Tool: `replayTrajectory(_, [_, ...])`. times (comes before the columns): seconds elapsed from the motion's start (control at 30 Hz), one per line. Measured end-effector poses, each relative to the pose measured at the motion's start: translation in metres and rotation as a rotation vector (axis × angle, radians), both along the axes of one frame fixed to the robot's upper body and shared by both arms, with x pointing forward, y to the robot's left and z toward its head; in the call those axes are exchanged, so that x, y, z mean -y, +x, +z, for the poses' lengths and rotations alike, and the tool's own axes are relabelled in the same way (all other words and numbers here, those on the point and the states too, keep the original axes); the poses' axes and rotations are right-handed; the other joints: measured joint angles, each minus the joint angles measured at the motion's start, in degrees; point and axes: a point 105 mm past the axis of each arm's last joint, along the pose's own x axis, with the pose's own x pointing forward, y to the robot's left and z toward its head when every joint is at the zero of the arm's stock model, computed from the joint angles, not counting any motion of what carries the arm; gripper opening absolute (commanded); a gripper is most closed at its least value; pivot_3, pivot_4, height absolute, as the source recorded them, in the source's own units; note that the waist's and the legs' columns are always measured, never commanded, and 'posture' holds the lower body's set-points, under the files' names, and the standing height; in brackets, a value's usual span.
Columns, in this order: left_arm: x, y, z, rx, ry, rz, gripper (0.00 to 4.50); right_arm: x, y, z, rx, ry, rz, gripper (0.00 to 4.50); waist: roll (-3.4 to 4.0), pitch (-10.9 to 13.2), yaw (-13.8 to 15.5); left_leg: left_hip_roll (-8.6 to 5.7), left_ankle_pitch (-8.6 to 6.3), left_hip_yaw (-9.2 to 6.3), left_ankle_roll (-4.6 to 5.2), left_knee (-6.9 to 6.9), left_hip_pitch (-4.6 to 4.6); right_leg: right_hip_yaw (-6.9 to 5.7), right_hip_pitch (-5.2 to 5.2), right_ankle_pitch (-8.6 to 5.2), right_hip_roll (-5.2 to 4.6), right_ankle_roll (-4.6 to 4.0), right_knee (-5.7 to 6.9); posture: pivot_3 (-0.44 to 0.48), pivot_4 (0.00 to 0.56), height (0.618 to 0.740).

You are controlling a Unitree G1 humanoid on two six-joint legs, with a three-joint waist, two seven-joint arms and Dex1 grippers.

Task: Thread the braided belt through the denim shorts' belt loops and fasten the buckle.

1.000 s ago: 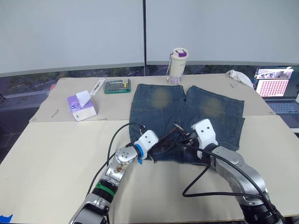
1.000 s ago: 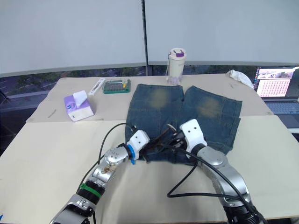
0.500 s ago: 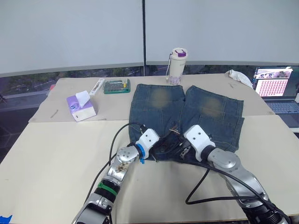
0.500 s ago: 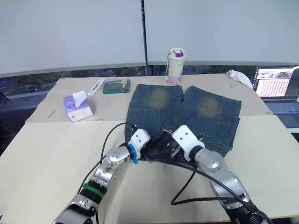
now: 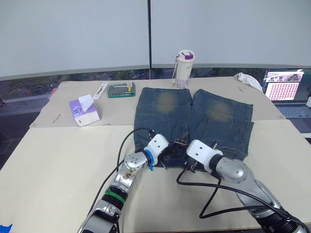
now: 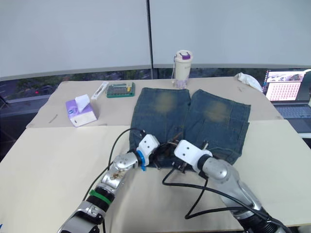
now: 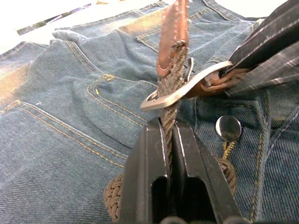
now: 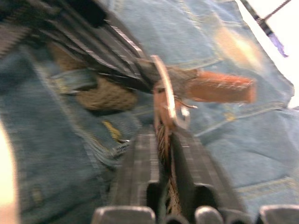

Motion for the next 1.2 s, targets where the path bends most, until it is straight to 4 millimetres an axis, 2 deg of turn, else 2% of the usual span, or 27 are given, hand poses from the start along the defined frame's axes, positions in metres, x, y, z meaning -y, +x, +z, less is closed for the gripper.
replayTrajectory(0.07, [0.000,0.000,0.000,0.004,0.000,-0.001,0.00,-0.003,-0.001,0.000,-0.065,0.139,-0.039,2.59,-0.02,0.00,-0.04,0.01,-0.01,0.00,0.01,0.02,-0.01,0.06,-0.02,0.00,-0.01,0.00,0.07,0.000,0.150,0.740])
replayTrajectory(0.17, [0.000,0.000,0.001,0.012,-0.001,-0.004,0.00,-0.004,0.001,0.011,-0.141,0.380,-0.113,3.69,-0.01,-0.01,0.09,-0.02,-0.06,-0.02,0.10,0.03,-0.02,0.08,-0.05,0.01,-0.03,-0.01,0.23,0.000,0.150,0.740])
replayTrajectory(0.27, [0.001,0.000,0.001,0.012,0.001,-0.006,0.00,0.000,0.005,0.027,-0.189,0.587,-0.181,4.37,0.02,-0.03,0.11,-0.03,-0.07,-0.04,0.12,0.02,-0.04,0.10,-0.09,0.01,-0.05,-0.02,0.30,0.000,0.150,0.740])
replayTrajectory(0.5, [0.001,0.001,0.002,0.040,0.020,-0.013,0.00,-0.002,0.007,0.034,-0.293,0.811,-0.248,4.37,0.08,-0.06,-0.01,-0.03,-0.09,-0.04,0.14,-0.01,-0.06,0.11,-0.19,0.02,-0.03,-0.02,0.34,0.000,0.150,0.740])
replayTrajectory(0.6, [0.005,-0.002,0.003,0.083,0.035,-0.029,0.00,-0.003,0.015,0.038,-0.363,1.008,-0.344,4.37,0.16,-0.13,0.03,-0.05,-0.08,-0.03,0.13,-0.02,-0.09,0.13,-0.28,0.02,-0.04,-0.03,0.39,0.000,0.150,0.740])
replayTrajectory(0.7, [0.006,-0.002,0.002,0.090,0.032,-0.029,0.00,0.005,0.024,0.029,-0.436,1.170,-0.447,3.66,0.22,-0.17,-0.05,-0.05,-0.08,-0.02,0.14,-0.05,-0.10,0.15,-0.34,0.02,-0.04,-0.04,0.47,0.000,0.150,0.740])
replayTrajectory(0.8, [0.006,-0.002,0.002,0.099,0.030,-0.032,0.00,0.010,0.027,0.030,-0.436,1.188,-0.478,2.51,0.27,-0.20,-0.17,-0.06,-0.08,0.00,0.14,-0.07,-0.12,0.15,-0.38,0.02,-0.04,-0.03,0.51,0.000,0.150,0.740])
replayTrajectory(0.93, [0.007,-0.003,0.002,0.104,0.028,-0.040,0.00,0.010,0.027,0.031,-0.443,1.203,-0.486,1.14,0.35,-0.26,-0.29,-0.05,-0.08,0.00,0.14,-0.09,-0.12,0.15,-0.38,0.02,-0.03,-0.03,0.51,0.000,0.150,0.740])
replayTrajectory(0.97, [0.007,-0.003,0.002,0.104,0.029,-0.043,0.00,0.011,0.028,0.031,-0.443,1.203,-0.490,0.92,0.35,-0.26,-0.28,-0.05,-0.08,0.00,0.14,-0.09,-0.12,0.15,-0.37,0.02,-0.03,-0.03,0.52,0.000,0.150,0.740])
replayTrajectory(1.0, [0.008,-0.004,0.001,0.100,0.031,-0.049,0.00,0.011,0.028,0.031,-0.445,1.205,-0.496,0.47,0.36,-0.26,-0.30,-0.06,-0.08,0.00,0.14,-0.09,-0.12,0.15,-0.37,0.02,-0.03,-0.03,0.52,0.000,0.150,0.740])
replayTrajectory(1.03, [0.008,-0.004,0.000,0.100,0.032,-0.051,0.36,0.010,0.027,0.031,-0.447,1.209,-0.494,0.09,0.36,-0.27,-0.31,-0.06,-0.08,0.00,0.14,-0.09,-0.11,0.15,-0.37,0.02,-0.03,-0.03,0.52,0.000,0.150,0.740])
replayTrajectory(1.07, [0.008,-0.004,0.000,0.101,0.032,-0.052,0.74,0.010,0.027,0.031,-0.447,1.210,-0.493,0.00,0.36,-0.27,-0.31,-0.05,-0.08,0.00,0.14,-0.09,-0.12,0.15,-0.37,0.02,-0.02,-0.03,0.52,0.000,0.150,0.740])
replayTrajectory(1.1, [0.008,-0.004,0.000,0.102,0.032,-0.053,0.74,0.010,0.027,0.031,-0.448,1.211,-0.494,0.00,0.36,-0.27,-0.31,-0.06,-0.08,0.00,0.14,-0.09,-0.12,0.14,-0.36,0.02,-0.02,-0.03,0.52,0.000,0.150,0.740])
replayTrajectory(1.13, [0.008,-0.005,0.000,0.103,0.033,-0.063,1.35,0.010,0.027,0.031,-0.451,1.214,-0.496,0.00,0.37,-0.28,-0.30,-0.05,-0.08,0.00,0.14,-0.09,-0.12,0.14,-0.36,0.02,-0.03,-0.03,0.53,0.000,0.150,0.740])
replayTrajectory(1.2, [0.010,-0.007,0.000,0.103,0.037,-0.077,2.02,0.012,0.026,0.029,-0.454,1.212,-0.508,0.00,0.38,-0.29,-0.32,-0.06,-0.08,0.00,0.14,-0.09,-0.11,0.14,-0.35,0.02,-0.02,-0.03,0.52,0.000,0.150,0.740])
